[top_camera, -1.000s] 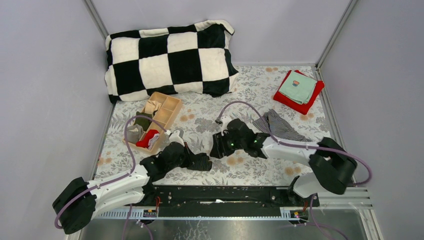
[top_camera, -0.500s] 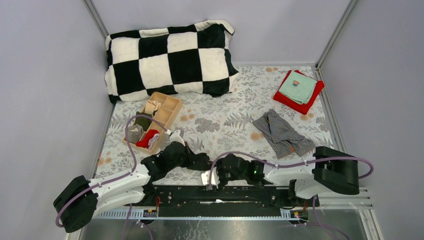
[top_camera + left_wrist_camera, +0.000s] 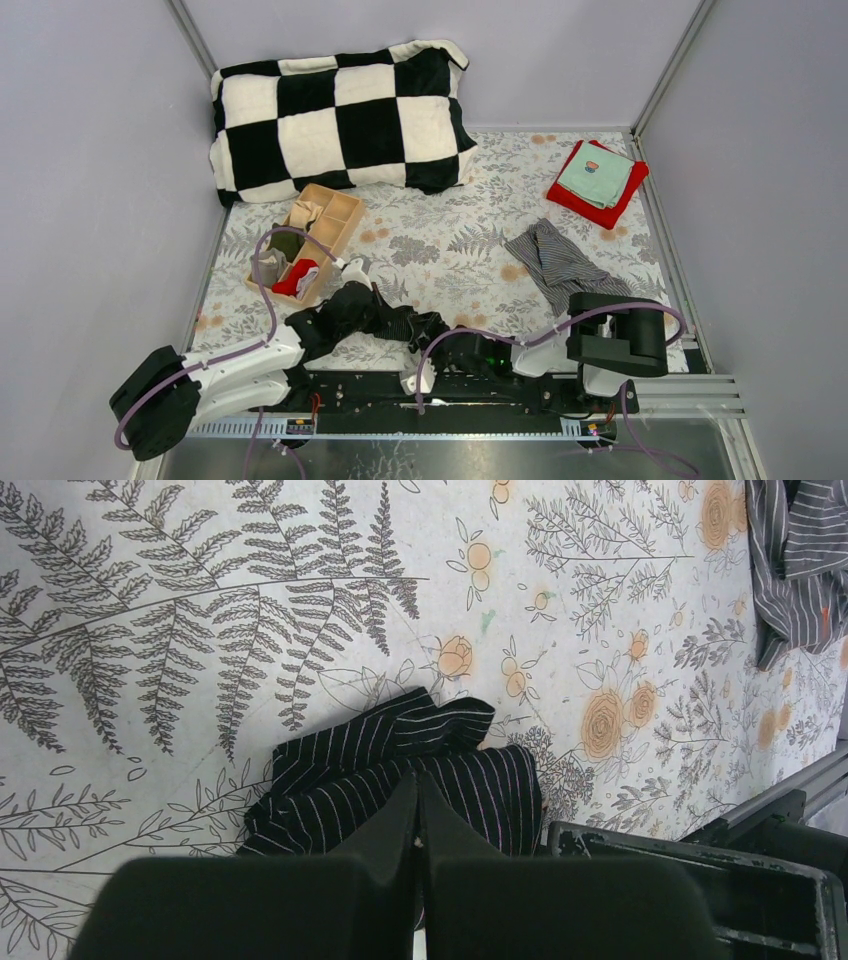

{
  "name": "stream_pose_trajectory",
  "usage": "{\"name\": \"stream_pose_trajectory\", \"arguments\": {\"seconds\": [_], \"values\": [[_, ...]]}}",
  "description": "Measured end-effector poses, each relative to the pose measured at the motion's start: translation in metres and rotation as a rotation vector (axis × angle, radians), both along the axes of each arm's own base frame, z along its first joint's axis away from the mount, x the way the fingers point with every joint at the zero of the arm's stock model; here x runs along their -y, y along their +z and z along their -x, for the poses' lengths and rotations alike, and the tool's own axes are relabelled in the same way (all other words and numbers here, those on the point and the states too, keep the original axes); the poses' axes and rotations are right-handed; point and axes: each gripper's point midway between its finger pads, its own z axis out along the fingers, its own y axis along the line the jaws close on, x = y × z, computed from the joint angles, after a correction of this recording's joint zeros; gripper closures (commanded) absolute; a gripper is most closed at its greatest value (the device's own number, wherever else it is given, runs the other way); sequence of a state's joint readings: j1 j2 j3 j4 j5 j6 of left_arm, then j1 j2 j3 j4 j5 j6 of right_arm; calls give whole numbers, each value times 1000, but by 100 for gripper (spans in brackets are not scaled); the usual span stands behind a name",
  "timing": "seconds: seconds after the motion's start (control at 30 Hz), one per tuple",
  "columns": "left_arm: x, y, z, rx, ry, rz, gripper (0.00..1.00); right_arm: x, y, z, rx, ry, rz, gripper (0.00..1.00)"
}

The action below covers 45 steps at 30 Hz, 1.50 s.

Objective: Roll the underwear
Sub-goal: Roll the underwear to the center of the board.

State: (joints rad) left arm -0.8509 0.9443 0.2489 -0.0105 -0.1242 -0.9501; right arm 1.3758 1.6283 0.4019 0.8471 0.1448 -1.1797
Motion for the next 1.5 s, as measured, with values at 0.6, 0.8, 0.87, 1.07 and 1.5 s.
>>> {"name": "stream_pose_trajectory", "arguments": {"seconds": [0.6, 0.8, 0.87, 1.07, 1.5], "values": [[-5, 11, -2, 37, 9, 0, 100, -5, -8, -4, 23, -84, -21, 98], [-10, 51, -8, 134, 24, 35, 90, -10, -7, 1, -39, -214, -25, 100], [-9, 71, -11, 181, 27, 75, 91, -13, -7, 5, -67, -246, -23, 100], [-1, 86, -6, 213, -30, 130, 100, -17, -7, 13, -140, -308, -39, 100], [-9, 17, 22, 35, -56, 72, 100, -16, -8, 14, -187, -349, -59, 95]]}}
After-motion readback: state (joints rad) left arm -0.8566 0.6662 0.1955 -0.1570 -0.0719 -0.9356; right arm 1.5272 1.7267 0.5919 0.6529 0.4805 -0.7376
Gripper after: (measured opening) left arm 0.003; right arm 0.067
